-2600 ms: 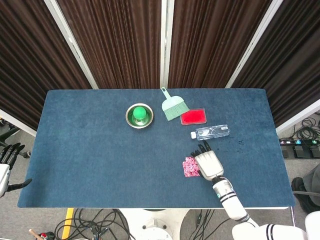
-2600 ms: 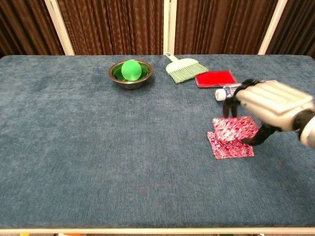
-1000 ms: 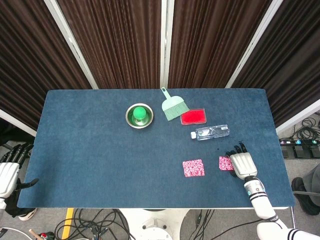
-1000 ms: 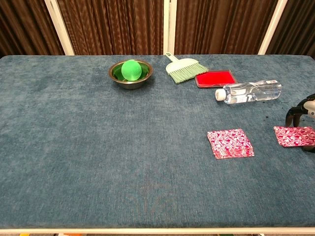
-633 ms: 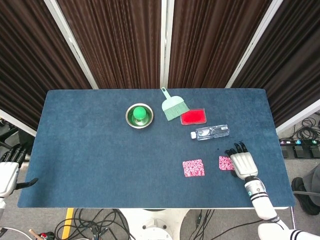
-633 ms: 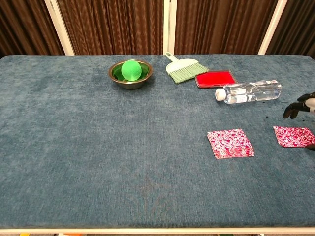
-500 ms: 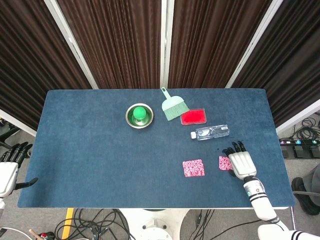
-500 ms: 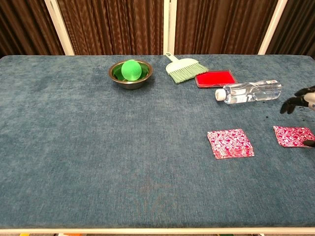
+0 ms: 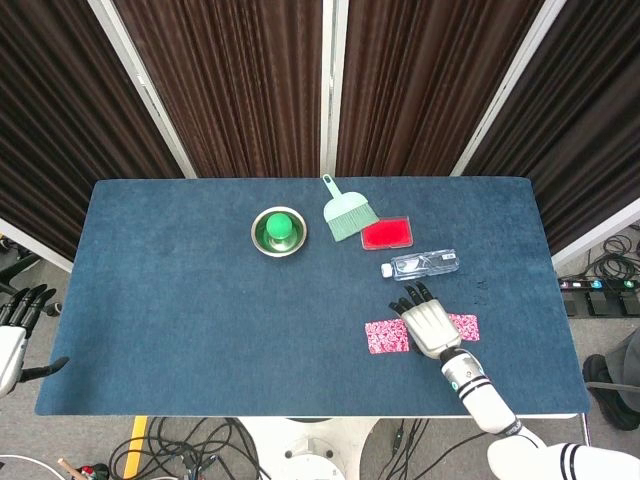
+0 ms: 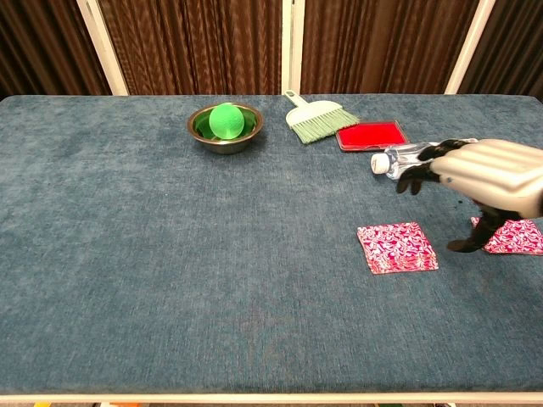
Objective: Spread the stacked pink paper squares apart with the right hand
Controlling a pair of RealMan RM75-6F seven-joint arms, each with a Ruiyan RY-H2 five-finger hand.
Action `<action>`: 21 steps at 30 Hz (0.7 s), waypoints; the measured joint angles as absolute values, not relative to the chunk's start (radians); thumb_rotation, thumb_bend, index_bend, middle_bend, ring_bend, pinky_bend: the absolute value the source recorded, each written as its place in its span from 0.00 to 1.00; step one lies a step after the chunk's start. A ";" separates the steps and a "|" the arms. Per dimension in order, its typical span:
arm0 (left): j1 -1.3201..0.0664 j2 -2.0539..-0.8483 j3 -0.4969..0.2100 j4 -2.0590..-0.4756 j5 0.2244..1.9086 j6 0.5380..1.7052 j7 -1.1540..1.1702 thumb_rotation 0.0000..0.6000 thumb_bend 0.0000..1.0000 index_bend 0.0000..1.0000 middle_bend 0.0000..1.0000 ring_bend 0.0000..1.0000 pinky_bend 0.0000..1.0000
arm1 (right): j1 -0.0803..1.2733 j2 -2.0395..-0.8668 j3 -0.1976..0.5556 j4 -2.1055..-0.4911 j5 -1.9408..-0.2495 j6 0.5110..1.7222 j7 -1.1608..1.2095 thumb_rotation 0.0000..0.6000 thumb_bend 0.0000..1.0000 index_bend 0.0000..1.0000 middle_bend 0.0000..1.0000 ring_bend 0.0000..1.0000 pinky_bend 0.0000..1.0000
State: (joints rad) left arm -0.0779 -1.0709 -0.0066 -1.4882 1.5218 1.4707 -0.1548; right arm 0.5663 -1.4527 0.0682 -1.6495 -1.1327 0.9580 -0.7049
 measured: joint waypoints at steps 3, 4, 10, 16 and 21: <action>-0.074 -1.071 -0.006 -1.479 1.524 1.477 -0.172 1.00 0.00 0.09 0.07 0.04 0.17 | 0.596 -1.466 0.072 -1.661 -1.063 0.940 -0.767 1.00 0.08 0.21 0.24 0.02 0.00; -0.073 -1.070 -0.006 -1.476 1.525 1.479 -0.178 1.00 0.00 0.09 0.07 0.04 0.17 | 0.609 -1.473 0.073 -1.664 -1.030 0.935 -0.794 1.00 0.08 0.21 0.24 0.02 0.00; -0.067 -1.061 -0.007 -1.463 1.525 1.489 -0.201 1.00 0.00 0.09 0.07 0.04 0.17 | 0.674 -1.515 0.071 -1.672 -0.883 0.930 -0.900 1.00 0.08 0.21 0.25 0.02 0.00; -0.062 -1.060 -0.007 -1.454 1.522 1.489 -0.212 1.00 0.00 0.09 0.07 0.04 0.17 | 0.722 -1.553 0.060 -1.666 -0.828 0.943 -0.923 1.00 0.08 0.21 0.27 0.03 0.00; -0.062 -1.062 -0.008 -1.449 1.521 1.488 -0.217 1.00 0.00 0.09 0.07 0.04 0.17 | 0.735 -1.562 0.052 -1.658 -0.825 0.958 -0.912 1.00 0.08 0.25 0.31 0.04 0.00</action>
